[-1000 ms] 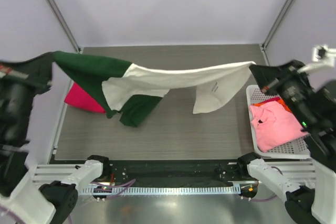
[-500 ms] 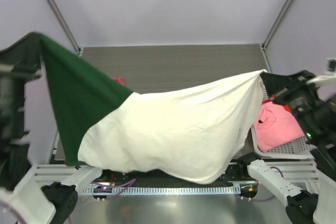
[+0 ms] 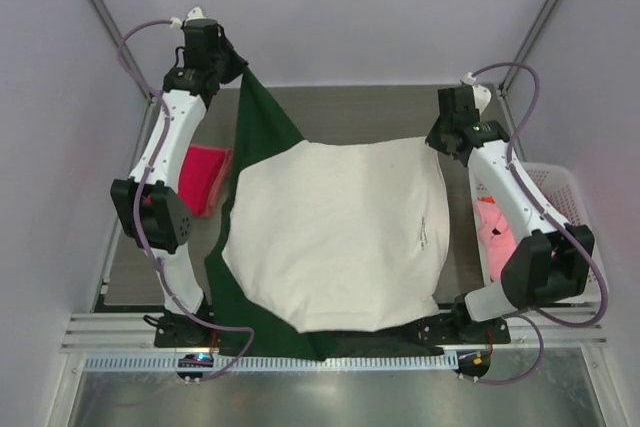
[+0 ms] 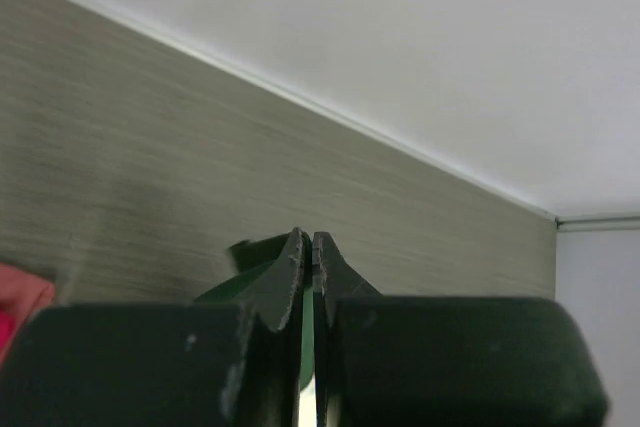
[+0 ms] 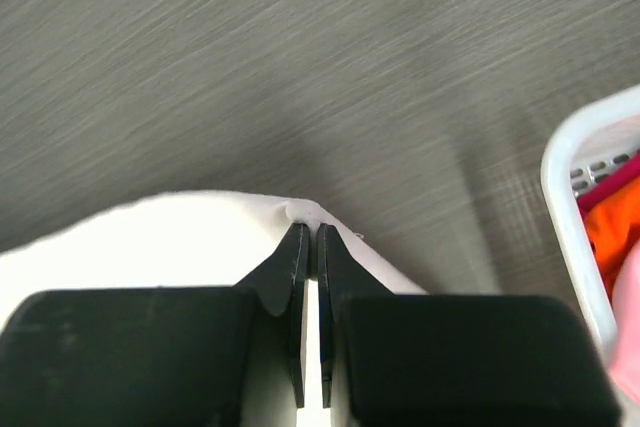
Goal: Fold and stack the t-shirts
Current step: Flatten the tshirt out, then fold the tshirt
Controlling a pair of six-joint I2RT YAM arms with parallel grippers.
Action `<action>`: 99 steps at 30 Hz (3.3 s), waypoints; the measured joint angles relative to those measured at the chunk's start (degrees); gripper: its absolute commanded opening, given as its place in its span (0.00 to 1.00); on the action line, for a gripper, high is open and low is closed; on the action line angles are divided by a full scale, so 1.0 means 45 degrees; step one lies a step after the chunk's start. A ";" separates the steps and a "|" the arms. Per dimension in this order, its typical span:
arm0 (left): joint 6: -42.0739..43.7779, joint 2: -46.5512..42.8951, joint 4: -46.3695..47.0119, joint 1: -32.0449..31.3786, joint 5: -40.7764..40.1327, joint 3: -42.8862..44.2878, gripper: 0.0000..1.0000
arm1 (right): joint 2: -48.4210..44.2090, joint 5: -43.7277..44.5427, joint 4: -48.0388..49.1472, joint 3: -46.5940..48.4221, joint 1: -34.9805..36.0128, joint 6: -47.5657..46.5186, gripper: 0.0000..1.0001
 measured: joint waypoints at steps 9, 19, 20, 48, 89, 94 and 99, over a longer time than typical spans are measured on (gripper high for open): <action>0.0121 -0.0379 0.0141 0.0000 -0.0044 0.4750 0.00 | 0.1151 -0.1637 0.0466 0.4425 -0.1117 -0.0136 0.01; 0.1039 -0.6883 0.3186 0.0000 -0.0296 0.2817 0.00 | -0.0044 -0.3900 0.1015 0.7815 -0.2540 0.0146 0.01; 0.1117 -0.7281 0.3623 0.0000 -0.0087 0.2317 0.00 | -0.0049 -0.4226 0.1107 0.7597 -0.2540 0.0155 0.01; -0.0165 -2.0220 -0.1219 -0.0078 0.3910 -1.6407 0.00 | -1.1220 -0.4843 0.0209 -0.9641 -0.2958 0.1399 0.01; 0.0597 -1.2060 0.0631 -0.0097 0.0860 -1.3202 0.00 | -0.3497 -0.2953 0.2084 -0.7718 -0.2958 0.0835 0.01; 0.0874 -1.0822 0.0942 -0.0097 0.0675 -1.2235 0.00 | -0.2652 -0.2924 0.2453 -0.7344 -0.2958 0.0665 0.01; 0.1054 -0.9700 0.1277 -0.0097 0.0554 -1.1808 0.00 | -0.1831 -0.2900 0.2720 -0.6839 -0.2958 0.0471 0.01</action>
